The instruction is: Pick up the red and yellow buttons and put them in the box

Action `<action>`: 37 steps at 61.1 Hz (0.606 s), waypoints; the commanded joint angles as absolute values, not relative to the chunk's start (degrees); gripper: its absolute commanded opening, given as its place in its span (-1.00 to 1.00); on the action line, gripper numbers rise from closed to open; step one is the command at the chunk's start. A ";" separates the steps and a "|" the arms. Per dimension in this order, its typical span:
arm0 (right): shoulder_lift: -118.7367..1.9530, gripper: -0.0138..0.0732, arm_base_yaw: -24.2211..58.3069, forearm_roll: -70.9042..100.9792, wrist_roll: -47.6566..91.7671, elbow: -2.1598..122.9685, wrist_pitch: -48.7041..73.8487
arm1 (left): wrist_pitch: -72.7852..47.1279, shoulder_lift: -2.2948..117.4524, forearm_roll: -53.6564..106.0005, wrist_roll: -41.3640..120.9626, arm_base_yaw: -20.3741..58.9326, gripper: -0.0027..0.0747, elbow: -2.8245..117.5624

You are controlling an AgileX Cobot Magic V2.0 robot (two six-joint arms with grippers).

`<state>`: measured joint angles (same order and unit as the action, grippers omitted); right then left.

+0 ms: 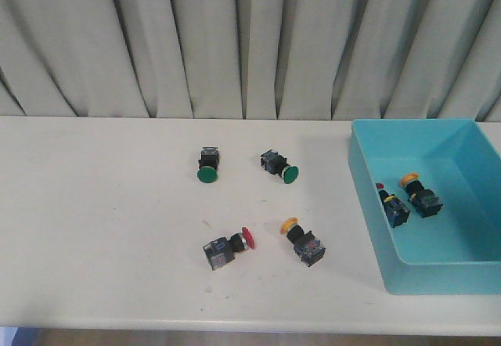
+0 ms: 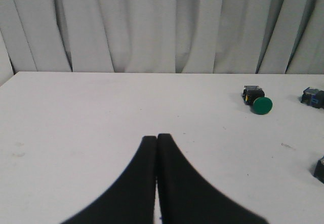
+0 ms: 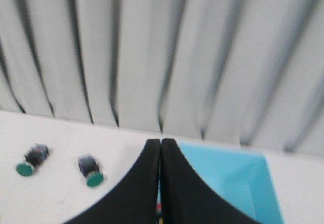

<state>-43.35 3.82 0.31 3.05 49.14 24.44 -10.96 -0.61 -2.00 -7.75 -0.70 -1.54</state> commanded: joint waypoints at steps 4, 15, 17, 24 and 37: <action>-35.79 -0.70 3.93 -8.51 -6.34 39.97 14.99 | -7.13 -1.46 -1.59 -7.71 -0.65 -0.95 -4.35; -24.68 -0.70 3.93 -7.02 -4.96 22.53 1.45 | -7.13 -1.46 -1.59 -7.71 -0.65 -0.95 -4.35; -22.72 -0.70 3.93 -6.09 -4.96 19.79 0.88 | -7.13 -1.46 -1.59 -7.71 -0.65 -0.95 -4.35; -17.03 -0.70 3.93 -2.76 -4.57 12.35 0.90 | -7.13 -1.46 -1.59 -7.71 -0.65 -0.95 -4.35; -8.07 -0.70 3.93 -0.82 -4.35 0.78 0.60 | -7.13 -1.46 -1.59 -7.71 -0.65 -0.95 -4.35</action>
